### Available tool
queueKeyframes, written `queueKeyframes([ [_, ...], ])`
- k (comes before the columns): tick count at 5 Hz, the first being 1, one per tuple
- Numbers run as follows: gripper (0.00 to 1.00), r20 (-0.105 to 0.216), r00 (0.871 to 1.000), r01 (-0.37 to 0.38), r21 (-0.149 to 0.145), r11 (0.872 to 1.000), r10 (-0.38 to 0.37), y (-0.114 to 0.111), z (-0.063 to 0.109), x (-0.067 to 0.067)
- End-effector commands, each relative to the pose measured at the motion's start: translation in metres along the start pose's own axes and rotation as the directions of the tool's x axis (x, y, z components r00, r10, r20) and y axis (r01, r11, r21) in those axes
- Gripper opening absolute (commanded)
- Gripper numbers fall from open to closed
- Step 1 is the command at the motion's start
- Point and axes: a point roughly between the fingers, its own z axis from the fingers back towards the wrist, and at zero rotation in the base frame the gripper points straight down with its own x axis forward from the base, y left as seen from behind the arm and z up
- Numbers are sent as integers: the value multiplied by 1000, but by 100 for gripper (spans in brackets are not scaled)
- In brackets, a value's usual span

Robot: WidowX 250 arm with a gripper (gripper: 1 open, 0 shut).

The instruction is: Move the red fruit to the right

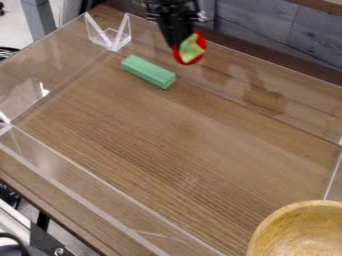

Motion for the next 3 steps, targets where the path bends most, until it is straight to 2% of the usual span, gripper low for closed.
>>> queueKeyframes([
  [1, 0, 74, 996, 46, 37, 998, -49, -24, 18, 7],
  [2, 0, 77, 996, 50, 37, 998, -52, -38, 8, 9],
  [3, 0, 68, 995, 74, 35, 997, -76, -52, -1, 17],
])
